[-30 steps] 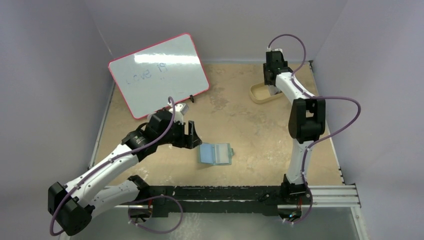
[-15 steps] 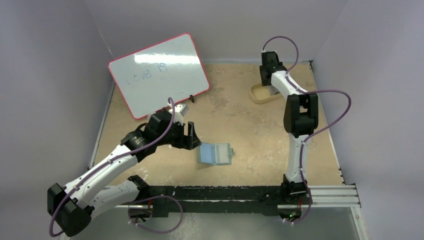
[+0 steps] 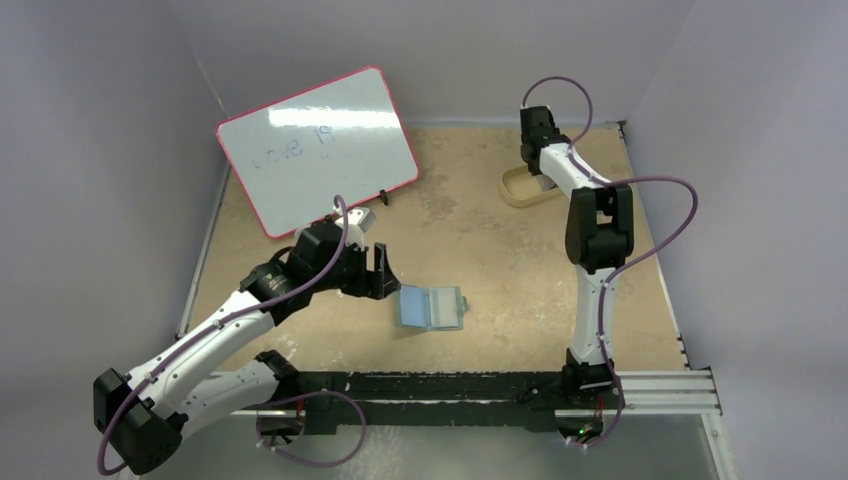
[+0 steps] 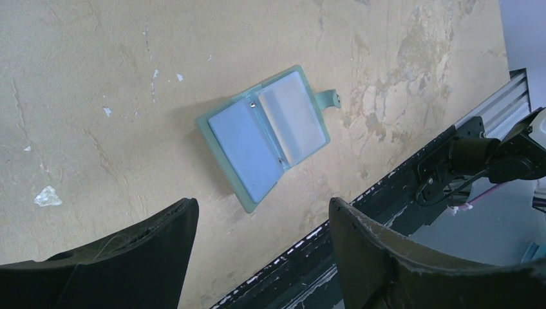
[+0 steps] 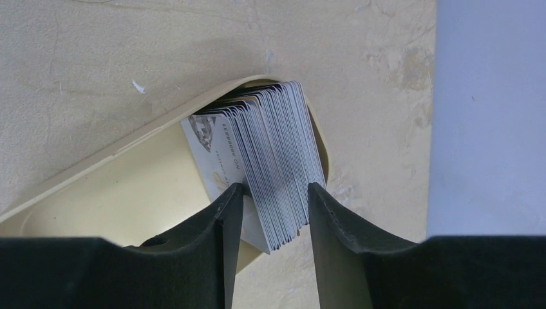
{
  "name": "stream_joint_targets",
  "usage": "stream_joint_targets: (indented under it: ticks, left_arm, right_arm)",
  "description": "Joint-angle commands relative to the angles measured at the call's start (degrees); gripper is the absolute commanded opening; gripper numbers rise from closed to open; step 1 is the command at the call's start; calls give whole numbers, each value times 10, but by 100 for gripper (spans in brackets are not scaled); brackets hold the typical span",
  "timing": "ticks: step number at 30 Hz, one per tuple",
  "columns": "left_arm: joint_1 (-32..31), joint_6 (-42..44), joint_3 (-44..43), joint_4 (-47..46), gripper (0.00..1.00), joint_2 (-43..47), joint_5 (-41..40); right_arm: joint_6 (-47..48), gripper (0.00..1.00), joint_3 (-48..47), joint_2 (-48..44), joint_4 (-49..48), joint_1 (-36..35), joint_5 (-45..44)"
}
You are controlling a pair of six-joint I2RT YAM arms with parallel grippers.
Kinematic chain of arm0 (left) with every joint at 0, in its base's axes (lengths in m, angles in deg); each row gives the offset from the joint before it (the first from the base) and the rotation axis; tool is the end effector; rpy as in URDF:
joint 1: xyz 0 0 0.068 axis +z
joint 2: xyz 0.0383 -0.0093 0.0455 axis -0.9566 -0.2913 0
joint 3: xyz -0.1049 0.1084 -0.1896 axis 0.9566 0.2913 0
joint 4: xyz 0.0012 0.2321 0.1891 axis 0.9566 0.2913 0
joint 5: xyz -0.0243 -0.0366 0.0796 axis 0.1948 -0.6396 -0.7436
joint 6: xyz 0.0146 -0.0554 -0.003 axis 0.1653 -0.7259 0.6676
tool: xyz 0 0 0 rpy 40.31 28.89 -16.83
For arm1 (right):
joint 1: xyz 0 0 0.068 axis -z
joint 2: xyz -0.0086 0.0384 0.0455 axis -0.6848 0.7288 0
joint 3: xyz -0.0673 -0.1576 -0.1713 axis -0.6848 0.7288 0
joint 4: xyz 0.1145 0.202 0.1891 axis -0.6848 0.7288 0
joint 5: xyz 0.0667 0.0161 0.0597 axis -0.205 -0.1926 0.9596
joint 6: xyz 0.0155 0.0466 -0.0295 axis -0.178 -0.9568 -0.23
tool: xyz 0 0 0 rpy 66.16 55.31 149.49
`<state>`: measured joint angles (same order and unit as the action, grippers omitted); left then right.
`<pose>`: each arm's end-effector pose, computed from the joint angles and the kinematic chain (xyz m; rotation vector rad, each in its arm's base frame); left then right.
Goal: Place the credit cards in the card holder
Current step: Pick up the credit card from the storage box.
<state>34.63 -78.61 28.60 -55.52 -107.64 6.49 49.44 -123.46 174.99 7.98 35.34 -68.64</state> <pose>0.1994 -0.1668 0.2442 0.2319 2.3649 -0.8172 0.5242 0.0499 0.1681 -0.0108 2.2614 -0.6723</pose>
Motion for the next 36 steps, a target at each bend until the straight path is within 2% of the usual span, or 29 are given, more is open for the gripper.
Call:
stream_joint_targets:
  ticks: [1,5,10,18,27,36]
  left_arm:
    - [-1,14,-23,-6,73,10,-10]
    - [-1,13,-24,-6,73,10,-13]
    - [0,14,-24,-4,73,10,-15]
    - [-1,11,-22,-4,73,8,-24]
    - [-1,11,-24,0,73,19,-34]
    - [-1,11,-25,1,73,20,-33]
  right_arm:
    - [6,44,1,-14,-12,1,1]
    - [4,56,13,-9,-17,1,15]
    - [9,59,18,2,-15,1,8]
    - [6,47,29,-7,-22,1,-39]
    - [30,44,36,-31,-35,1,-48]
    - [24,31,42,-34,-31,1,-39]
